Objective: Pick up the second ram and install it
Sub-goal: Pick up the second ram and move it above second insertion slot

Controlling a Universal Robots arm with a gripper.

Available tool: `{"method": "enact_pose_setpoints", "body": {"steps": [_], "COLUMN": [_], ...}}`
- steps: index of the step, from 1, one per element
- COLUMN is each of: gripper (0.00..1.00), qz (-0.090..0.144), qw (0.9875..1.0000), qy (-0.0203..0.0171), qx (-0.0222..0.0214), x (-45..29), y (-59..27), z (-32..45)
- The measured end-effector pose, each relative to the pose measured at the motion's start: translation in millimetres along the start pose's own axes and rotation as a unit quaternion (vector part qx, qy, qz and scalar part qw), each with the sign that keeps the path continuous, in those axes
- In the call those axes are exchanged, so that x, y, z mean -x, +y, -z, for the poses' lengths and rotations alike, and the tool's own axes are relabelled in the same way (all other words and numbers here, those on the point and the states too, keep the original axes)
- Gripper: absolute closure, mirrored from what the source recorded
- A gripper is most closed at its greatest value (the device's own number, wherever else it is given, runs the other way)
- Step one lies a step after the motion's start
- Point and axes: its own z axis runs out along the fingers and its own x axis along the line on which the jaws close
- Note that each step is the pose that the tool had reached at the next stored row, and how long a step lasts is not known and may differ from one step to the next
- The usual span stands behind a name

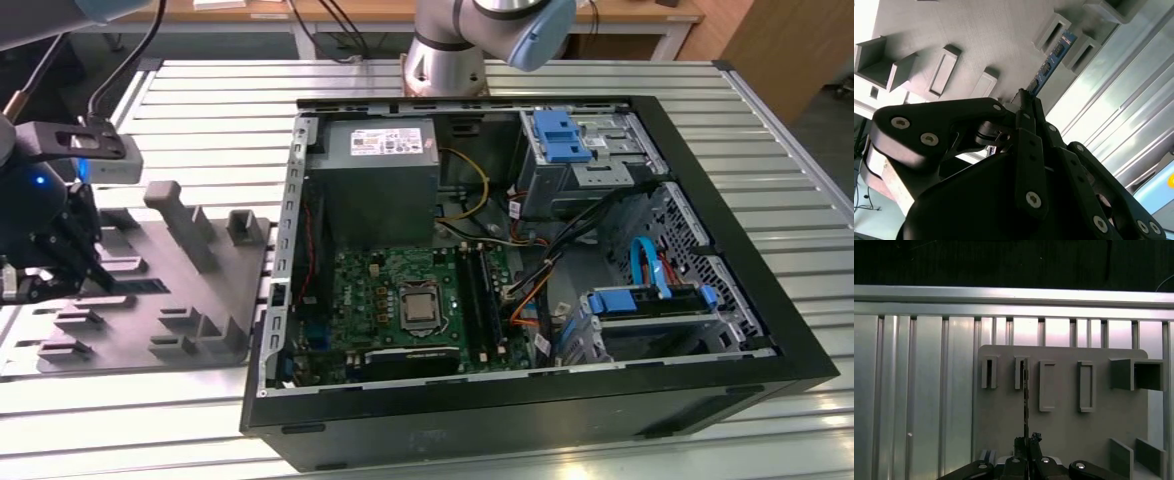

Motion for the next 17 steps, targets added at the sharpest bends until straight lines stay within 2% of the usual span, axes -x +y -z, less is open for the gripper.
{"method": "enact_pose_setpoints", "body": {"steps": [17], "gripper": [0.86], "qz": [0.000], "qw": [1.0000], "qy": [-0.0003], "qx": [0.0000], "x": [0.4], "y": [0.4], "z": [15.6]}}
